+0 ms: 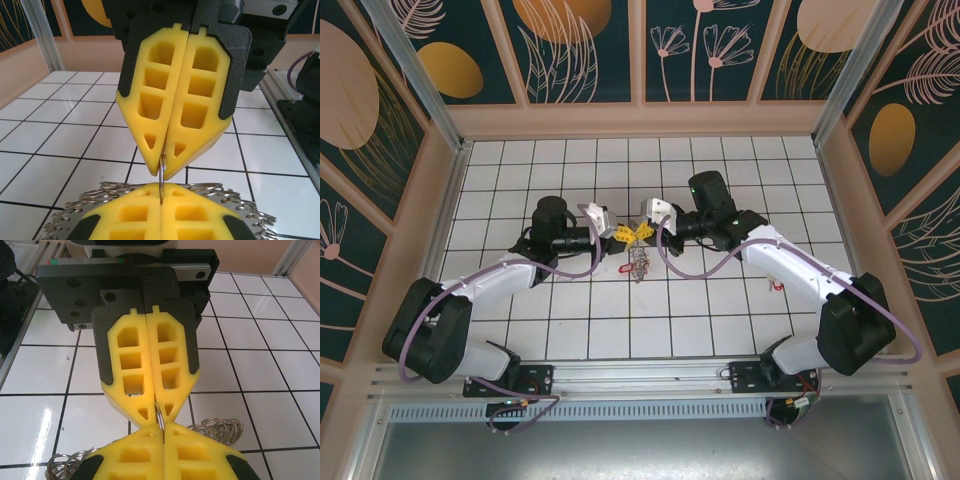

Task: Put the keys on the keyring

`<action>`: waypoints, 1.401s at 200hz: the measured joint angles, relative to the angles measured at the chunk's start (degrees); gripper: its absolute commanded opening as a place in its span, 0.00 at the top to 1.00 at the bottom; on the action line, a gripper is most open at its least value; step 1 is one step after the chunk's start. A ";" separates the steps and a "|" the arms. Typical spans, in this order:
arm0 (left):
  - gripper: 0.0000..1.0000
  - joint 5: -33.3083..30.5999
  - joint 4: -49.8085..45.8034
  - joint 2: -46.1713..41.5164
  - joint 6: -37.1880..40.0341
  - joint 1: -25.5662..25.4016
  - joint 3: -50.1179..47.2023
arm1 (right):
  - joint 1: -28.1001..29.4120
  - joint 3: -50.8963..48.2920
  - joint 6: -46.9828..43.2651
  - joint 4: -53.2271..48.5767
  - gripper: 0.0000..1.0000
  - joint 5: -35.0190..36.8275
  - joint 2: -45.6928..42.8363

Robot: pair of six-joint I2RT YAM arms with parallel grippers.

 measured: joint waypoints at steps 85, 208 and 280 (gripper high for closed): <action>1.00 -0.92 0.87 -0.90 -0.11 -0.11 -0.46 | -0.68 -4.13 5.64 5.18 0.71 1.38 -4.13; 1.00 -4.02 6.93 -2.49 -6.21 -0.11 -2.82 | -31.36 -19.04 61.35 6.69 0.59 32.37 -13.94; 1.00 -5.44 10.56 -2.95 -9.40 -0.11 -4.13 | -33.14 -16.44 65.22 -0.07 0.64 33.27 2.49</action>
